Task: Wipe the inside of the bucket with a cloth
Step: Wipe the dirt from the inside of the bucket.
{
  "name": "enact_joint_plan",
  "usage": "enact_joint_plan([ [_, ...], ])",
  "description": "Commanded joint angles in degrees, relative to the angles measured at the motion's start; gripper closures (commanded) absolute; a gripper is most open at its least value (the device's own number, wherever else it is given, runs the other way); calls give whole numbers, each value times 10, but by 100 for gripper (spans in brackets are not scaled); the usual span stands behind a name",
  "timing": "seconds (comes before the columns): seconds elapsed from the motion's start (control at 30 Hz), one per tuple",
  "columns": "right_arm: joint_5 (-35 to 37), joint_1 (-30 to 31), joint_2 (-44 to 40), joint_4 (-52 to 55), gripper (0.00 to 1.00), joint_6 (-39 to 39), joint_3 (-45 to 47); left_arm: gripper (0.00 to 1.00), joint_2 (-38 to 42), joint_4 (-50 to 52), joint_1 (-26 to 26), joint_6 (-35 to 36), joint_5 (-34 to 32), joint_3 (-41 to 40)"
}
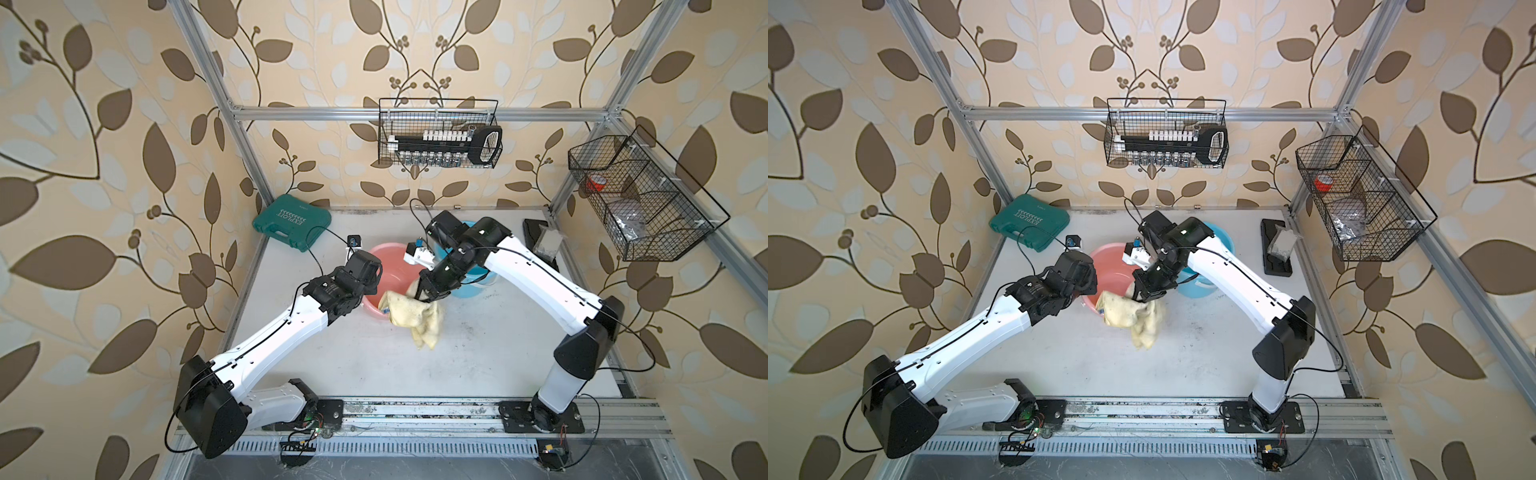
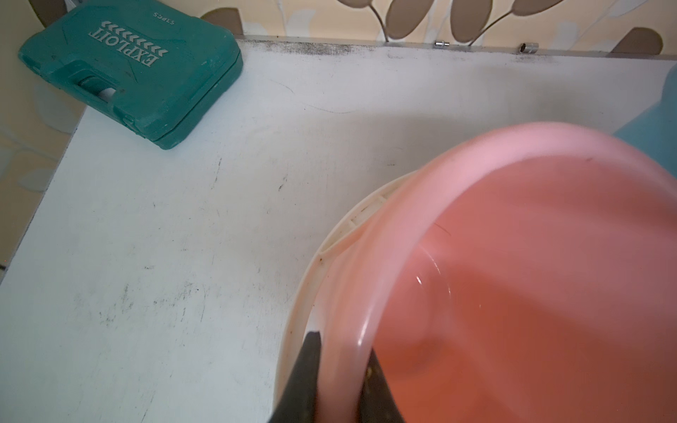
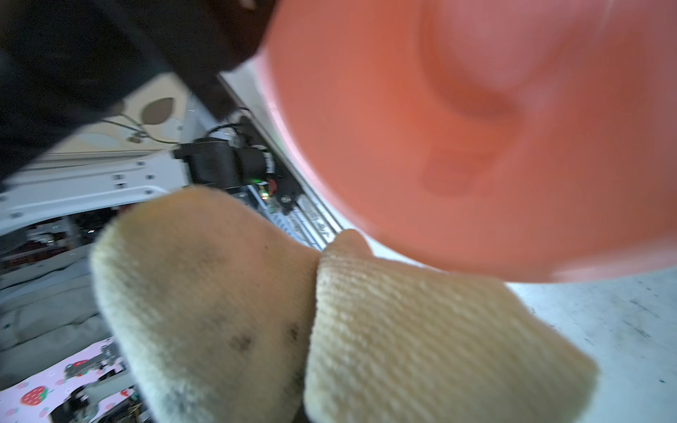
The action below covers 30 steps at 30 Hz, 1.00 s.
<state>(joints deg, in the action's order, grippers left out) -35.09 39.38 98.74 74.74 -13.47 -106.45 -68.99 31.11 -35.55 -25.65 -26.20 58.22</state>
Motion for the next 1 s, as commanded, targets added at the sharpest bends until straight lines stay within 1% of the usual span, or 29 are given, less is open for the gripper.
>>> enact_joint_plan([
  [0.0,-92,-27,-20,-27,100,-17,-24,100,19,-15,2,-5,-28,15],
  [0.1,-68,-32,-17,-84,100,-45,-29,100,19,-21,3,-3,-17,12],
  [0.23,-42,-30,37,-127,100,-71,-71,100,15,-20,2,-8,-4,13],
  [0.4,38,-23,115,-152,100,-79,-131,100,13,-25,2,-12,27,17],
  [0.5,127,-5,157,-142,100,-56,-145,100,6,-11,2,-15,46,34],
  [0.6,217,10,180,-134,100,-24,-119,100,-5,7,2,-22,57,53],
  [0.63,241,24,179,-140,100,-19,-98,100,-9,13,3,-25,61,60],
  [0.8,297,36,137,-217,100,-14,30,100,-30,13,5,-36,74,71],
  [0.97,349,45,134,-220,100,14,66,100,-57,20,7,-51,99,87],
])
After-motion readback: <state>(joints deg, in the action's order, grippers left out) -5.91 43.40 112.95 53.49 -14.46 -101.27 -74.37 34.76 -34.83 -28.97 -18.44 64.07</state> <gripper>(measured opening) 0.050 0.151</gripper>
